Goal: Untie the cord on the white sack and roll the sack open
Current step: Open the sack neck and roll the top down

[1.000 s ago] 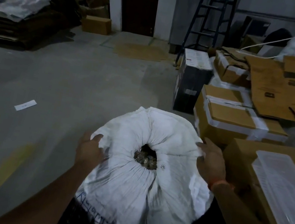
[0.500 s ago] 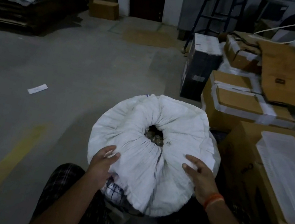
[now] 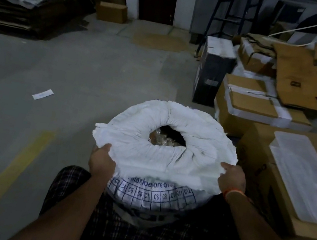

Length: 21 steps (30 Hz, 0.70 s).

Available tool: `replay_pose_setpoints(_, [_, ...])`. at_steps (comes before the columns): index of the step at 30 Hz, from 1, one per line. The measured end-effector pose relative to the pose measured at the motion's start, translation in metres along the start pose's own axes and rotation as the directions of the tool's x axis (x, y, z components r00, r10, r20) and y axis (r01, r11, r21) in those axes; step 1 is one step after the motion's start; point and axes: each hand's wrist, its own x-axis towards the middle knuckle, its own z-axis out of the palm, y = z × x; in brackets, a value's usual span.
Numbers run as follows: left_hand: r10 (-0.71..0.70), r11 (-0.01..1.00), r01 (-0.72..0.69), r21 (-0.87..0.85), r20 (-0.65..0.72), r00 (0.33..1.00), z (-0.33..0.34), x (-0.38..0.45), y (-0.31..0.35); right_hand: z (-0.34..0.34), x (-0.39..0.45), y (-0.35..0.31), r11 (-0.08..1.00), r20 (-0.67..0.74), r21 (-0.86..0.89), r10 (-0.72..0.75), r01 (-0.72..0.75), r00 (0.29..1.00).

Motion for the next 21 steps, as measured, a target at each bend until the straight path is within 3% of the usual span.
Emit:
replay_pose_setpoints(3, [-0.002,0.996,-0.001,0.086,0.028,1.0,-0.002,-0.003,-0.008,0.009,-0.002,0.013,0.993,0.072,-0.111,0.038,-0.03,0.997])
replay_pose_setpoints(5, [0.021,0.967,-0.036,0.254,0.059,0.998,-0.006,0.002,-0.016,0.015,-0.003,0.015,0.989,0.12,-0.143,0.044,-0.027,0.992])
replay_pose_setpoints(8, [0.096,0.819,-0.171,0.548,0.163,0.982,-0.006,0.01,-0.021,0.012,-0.008,0.01,0.985,0.166,-0.169,0.055,-0.027,0.985])
replay_pose_setpoints(10, [0.236,0.669,-0.293,0.683,0.178,0.955,-0.009,0.0,-0.02,0.005,-0.021,0.001,0.963,0.064,-0.269,-0.015,0.031,0.998])
replay_pose_setpoints(11, [0.402,0.55,-0.403,0.732,0.191,0.896,-0.011,-0.01,-0.019,0.001,-0.031,-0.005,0.934,-0.029,-0.34,-0.123,0.106,0.992])
replay_pose_setpoints(13, [0.625,0.353,-0.706,0.613,0.407,0.666,-0.014,-0.024,-0.026,0.001,-0.054,-0.016,0.839,-0.144,-0.419,-0.439,0.348,0.887])
replay_pose_setpoints(15, [0.533,0.142,-0.927,0.346,0.763,0.366,-0.011,-0.033,-0.036,0.011,-0.073,-0.015,0.655,-0.014,-0.426,-0.694,0.624,0.72])
replay_pose_setpoints(16, [0.392,0.062,-0.961,0.268,0.879,0.27,-0.008,-0.037,-0.042,0.018,-0.079,-0.012,0.55,0.121,-0.419,-0.755,0.722,0.645])
replay_pose_setpoints(18, [0.214,-0.1,-0.965,0.243,0.952,0.218,0.004,-0.038,-0.056,0.035,-0.083,-0.008,0.393,0.352,-0.402,-0.767,0.827,0.536])
replay_pose_setpoints(21, [0.229,-0.243,-0.931,0.273,0.949,0.219,0.019,-0.032,-0.065,0.052,-0.078,-0.013,0.277,0.539,-0.416,-0.692,0.866,0.48])
